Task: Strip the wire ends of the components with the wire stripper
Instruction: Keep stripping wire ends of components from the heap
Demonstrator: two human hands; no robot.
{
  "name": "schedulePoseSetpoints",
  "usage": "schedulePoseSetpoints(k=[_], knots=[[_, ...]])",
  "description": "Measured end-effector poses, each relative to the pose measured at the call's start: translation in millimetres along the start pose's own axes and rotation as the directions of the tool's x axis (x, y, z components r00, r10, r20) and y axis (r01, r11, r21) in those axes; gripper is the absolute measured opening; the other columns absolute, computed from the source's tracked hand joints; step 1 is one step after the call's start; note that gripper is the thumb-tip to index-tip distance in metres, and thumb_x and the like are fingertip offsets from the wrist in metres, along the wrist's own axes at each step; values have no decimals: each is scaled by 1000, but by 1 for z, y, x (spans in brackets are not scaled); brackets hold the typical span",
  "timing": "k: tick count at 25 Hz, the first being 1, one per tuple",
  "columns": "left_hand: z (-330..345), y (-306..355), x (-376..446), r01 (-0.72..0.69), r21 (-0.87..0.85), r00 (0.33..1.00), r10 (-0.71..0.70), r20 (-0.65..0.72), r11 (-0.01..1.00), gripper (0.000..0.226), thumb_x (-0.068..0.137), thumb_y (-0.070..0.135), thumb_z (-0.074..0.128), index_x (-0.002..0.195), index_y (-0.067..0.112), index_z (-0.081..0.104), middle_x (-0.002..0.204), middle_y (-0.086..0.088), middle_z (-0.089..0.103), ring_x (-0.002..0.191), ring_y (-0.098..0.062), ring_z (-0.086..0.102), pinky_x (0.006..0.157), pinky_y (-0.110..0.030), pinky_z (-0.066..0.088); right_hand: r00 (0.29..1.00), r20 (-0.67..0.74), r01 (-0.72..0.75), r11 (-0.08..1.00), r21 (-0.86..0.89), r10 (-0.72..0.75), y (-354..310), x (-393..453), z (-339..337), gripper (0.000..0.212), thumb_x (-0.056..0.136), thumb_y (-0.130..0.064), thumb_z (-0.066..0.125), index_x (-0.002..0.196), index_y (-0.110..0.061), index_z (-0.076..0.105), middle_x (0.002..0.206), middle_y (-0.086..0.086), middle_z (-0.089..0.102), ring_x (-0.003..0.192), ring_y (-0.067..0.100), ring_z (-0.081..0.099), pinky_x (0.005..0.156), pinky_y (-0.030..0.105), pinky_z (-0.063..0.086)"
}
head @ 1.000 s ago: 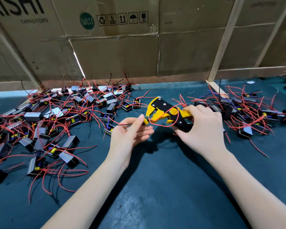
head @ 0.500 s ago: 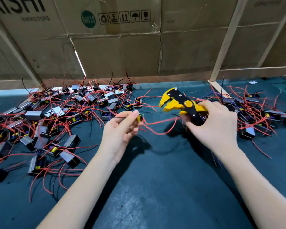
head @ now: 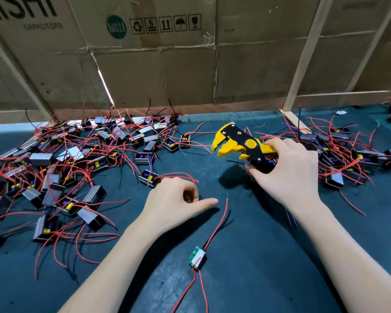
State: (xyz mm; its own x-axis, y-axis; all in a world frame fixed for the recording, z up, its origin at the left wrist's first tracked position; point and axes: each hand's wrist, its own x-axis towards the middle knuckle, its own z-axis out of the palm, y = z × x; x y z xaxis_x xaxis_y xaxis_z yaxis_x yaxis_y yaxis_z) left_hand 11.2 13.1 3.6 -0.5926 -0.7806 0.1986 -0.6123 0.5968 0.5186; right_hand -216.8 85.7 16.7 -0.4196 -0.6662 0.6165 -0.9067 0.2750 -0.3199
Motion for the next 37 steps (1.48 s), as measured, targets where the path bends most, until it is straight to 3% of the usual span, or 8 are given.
schedulePoseSetpoints(k=[4,7,10,14,21,29,33,37], knots=[[-1,10,-3,-57,-273,985,98,142,960,51,67,69,70,67,19,64,54,6,60,49,-4,49,55,-27,44,1000,-10,-8,1000,4,8,2,0,0,46,65,-48,78,101,-21,66,96,1,66,94,30,60,81,39,36],[1,15,-7,-147,-312,927,241,288,939,24,75,42,80,77,20,71,63,8,65,55,-1,52,57,-21,43,1000,-5,-4,1000,20,4,3,2,-1,46,65,-48,78,102,-22,66,97,-1,66,96,29,60,82,38,33],[1,18,-5,-138,-494,939,272,210,858,10,90,15,70,82,10,70,69,6,68,65,-5,61,66,-20,47,999,-30,38,999,34,-37,3,2,-2,45,65,-45,80,100,-21,66,95,-1,66,94,29,60,79,36,30],[-4,18,-1,-11,-776,992,106,72,631,13,97,13,53,87,5,57,61,-1,60,57,-19,62,60,-17,45,997,-19,69,997,27,-68,-1,0,-3,43,63,-42,80,97,-21,65,92,-1,64,93,29,58,78,37,29],[-3,9,4,-36,-722,995,-42,-90,691,16,95,20,62,82,12,67,56,3,41,49,-16,33,48,-24,27,992,18,122,991,51,-123,-6,-2,-4,42,62,-40,80,96,-20,65,94,-1,65,97,27,59,78,37,30],[-4,5,6,-41,-700,993,-49,-108,713,14,85,28,62,79,17,69,57,12,52,52,-3,40,51,-13,31,987,-1,163,984,74,-163,-5,0,-7,38,64,-42,80,89,-19,65,88,-2,66,93,25,62,73,35,31],[-6,4,5,-41,-697,994,-45,-104,716,15,84,31,63,79,19,70,62,-11,48,57,-10,37,53,-21,29,984,-10,178,983,38,-177,-3,1,-9,34,64,-42,81,80,-18,64,78,-1,65,80,28,63,68,36,36],[-7,5,5,-26,-707,994,-59,-95,707,14,89,25,65,79,16,70,60,-2,44,57,-13,34,52,-22,27,993,-30,112,993,-36,-113,-4,0,-10,35,62,-47,83,67,-19,63,63,2,63,64,32,61,56,28,32]])
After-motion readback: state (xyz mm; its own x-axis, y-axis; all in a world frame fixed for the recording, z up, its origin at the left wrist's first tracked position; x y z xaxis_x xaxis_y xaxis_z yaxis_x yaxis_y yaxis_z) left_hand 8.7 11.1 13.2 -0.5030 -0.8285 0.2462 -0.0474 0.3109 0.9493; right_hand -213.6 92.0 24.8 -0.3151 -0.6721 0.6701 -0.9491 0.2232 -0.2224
